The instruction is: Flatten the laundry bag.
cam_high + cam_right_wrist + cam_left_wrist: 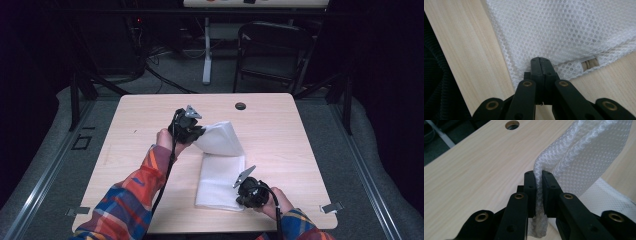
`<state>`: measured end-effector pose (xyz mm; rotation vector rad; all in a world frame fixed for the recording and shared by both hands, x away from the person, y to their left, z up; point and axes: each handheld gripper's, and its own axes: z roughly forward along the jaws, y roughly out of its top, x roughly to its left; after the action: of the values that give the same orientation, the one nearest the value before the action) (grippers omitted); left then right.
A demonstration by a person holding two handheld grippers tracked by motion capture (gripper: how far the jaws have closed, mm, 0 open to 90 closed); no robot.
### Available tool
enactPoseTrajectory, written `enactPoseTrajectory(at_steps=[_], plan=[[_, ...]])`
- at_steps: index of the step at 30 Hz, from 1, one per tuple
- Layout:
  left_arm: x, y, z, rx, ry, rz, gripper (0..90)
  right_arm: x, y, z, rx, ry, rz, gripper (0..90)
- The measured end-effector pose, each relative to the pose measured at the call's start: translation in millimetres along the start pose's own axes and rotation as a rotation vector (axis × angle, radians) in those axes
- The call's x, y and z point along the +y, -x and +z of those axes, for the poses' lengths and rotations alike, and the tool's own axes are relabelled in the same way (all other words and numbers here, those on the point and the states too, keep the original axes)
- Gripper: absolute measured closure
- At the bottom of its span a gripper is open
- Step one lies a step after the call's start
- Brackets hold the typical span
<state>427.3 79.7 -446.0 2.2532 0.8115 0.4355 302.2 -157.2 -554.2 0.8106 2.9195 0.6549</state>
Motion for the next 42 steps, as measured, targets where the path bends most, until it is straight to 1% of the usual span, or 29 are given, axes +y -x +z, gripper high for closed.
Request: enactPoseTrajectory(at_steps=[1, 2, 3, 5, 6, 7, 8, 11, 13, 14, 15, 17, 19, 21, 25, 26, 27, 29, 30, 31, 33, 34, 36, 37, 38, 39, 40, 41, 42], plan=[[2.5, -0.6, 1.4, 0.002, -0.004, 0.014, 83.2, 0.3, -0.3, -0.4, -0.004, -0.008, -0.002, 90.0], [5.0, -0.6, 3.2, 0.011, -0.006, 0.017, 83.2, 0.3, -0.3, -0.4, -0.004, -0.008, -0.002, 90.0], [7.6, -1.6, 5.4, 0.002, -0.005, 0.020, 83.1, 0.3, 0.0, -0.2, 0.000, -0.004, -0.004, 90.0], [15.9, -3.7, 13.6, 0.007, -0.016, 0.028, 83.0, 0.0, 0.9, -0.3, 0.006, -0.003, 0.000, 90.0], [15.9, -3.7, 13.6, 0.007, -0.016, 0.028, 82.9, 0.0, 0.9, -0.3, 0.006, -0.003, 0.000, 90.0], [19.4, -6.6, 16.1, 0.003, -0.019, 0.024, 82.7, -0.2, 1.5, -0.5, 0.012, -0.003, 0.005, 90.0], [23.4, -11.5, 19.6, -0.008, -0.020, -0.002, 82.7, -0.3, 1.6, -0.5, 0.013, -0.003, 0.006, 90.0], [28.3, -19.9, 26.8, -0.002, -0.025, -0.027, 82.7, -0.2, 2.4, -0.7, 0.017, -0.006, 0.008, 90.0], [29.2, -22.8, 29.3, -0.004, -0.026, -0.033, 82.7, -0.2, 2.6, -0.8, 0.015, -0.005, 0.007, 90.0], [30.3, -25.4, 33.4, 0.004, -0.026, -0.043, 82.6, 0.1, 3.0, -1.1, 0.003, -0.006, 0.003, 90.0], [30.9, -27.2, 35.6, 0.005, -0.025, -0.049, 82.6, 0.1, 3.0, -1.1, 0.003, -0.006, 0.003, 90.0], [34.5, -31.9, 43.7, -0.002, -0.022, -0.068, 82.3, -0.6, 3.3, -0.4, 0.006, 0.006, 0.022, 90.0], [35.8, -32.5, 46.7, 0.002, -0.023, -0.071, 82.0, -0.6, 3.7, -0.5, 0.005, 0.005, 0.024, 90.0], [37.5, -33.2, 53.4, 0.013, -0.023, -0.072, 81.9, -0.6, 3.7, -0.6, 0.006, 0.004, 0.024, 90.0], [39.6, -35.1, 66.1, 0.026, -0.026, -0.091, 81.3, -0.4, 3.6, -1.1, 0.004, -0.002, 0.024, 90.0], [41.4, -35.2, 71.9, 0.038, -0.028, -0.094, 81.0, -0.4, 3.5, -1.0, 0.004, -0.002, 0.024, 90.0], [41.4, -35.2, 71.9, 0.038, -0.028, -0.094, 80.8, -0.4, 3.5, -1.0, 0.004, -0.002, 0.024, 90.0], [43.9, -36.1, 77.6, 0.038, -0.028, -0.102, 80.1, -0.5, 3.6, -0.6, 0.003, 0.003, 0.022, 90.0], [45.8, -36.9, 82.0, 0.040, -0.035, -0.105, 78.1, -1.3, 2.8, 0.9, 0.013, 0.022, 0.036, 90.0], [45.8, -36.9, 82.0, 0.040, -0.035, -0.105, 75.4, -1.3, 2.7, 1.1, 0.013, 0.025, 0.036, 90.0], [48.2, -39.5, 87.7, 0.044, -0.038, -0.129, 66.3, -0.5, 3.7, -0.8, 0.002, 0.001, 0.019, 90.0], [48.7, -40.5, 88.2, 0.045, -0.034, -0.128, 58.5, -0.4, 3.8, -1.1, 0.001, -0.002, 0.016, 90.0], [49.2, -40.5, 87.3, 0.060, -0.020, -0.129, 39.0, -0.7, 3.6, -0.4, 0.005, 0.006, 0.024, 90.0], [49.2, -40.5, 87.3, 0.060, -0.020, -0.129, 33.8, -0.8, 3.6, -0.5, 0.005, 0.006, 0.024, 90.0], [48.5, -40.8, 85.5, 0.047, -0.019, -0.135, 29.4, -0.7, 3.9, -0.6, 0.005, 0.004, 0.023, 90.0], [48.5, -40.8, 85.5, 0.047, -0.019, -0.135, 24.5, -0.7, 3.9, -0.6, 0.005, 0.004, 0.023, 90.0], [48.1, -41.2, 84.2, 0.047, -0.020, -0.135, 24.5, -0.8, 4.3, -0.6, 0.004, 0.005, 0.022, 90.0], [47.3, -41.7, 82.9, 0.041, -0.017, -0.142, 19.9, -1.7, 4.0, 1.1, 0.017, 0.027, 0.039, 90.0], [46.4, -42.4, 81.5, 0.038, -0.014, -0.146, 17.8, -1.6, 4.1, 1.0, 0.018, 0.026, 0.040, 90.0]])
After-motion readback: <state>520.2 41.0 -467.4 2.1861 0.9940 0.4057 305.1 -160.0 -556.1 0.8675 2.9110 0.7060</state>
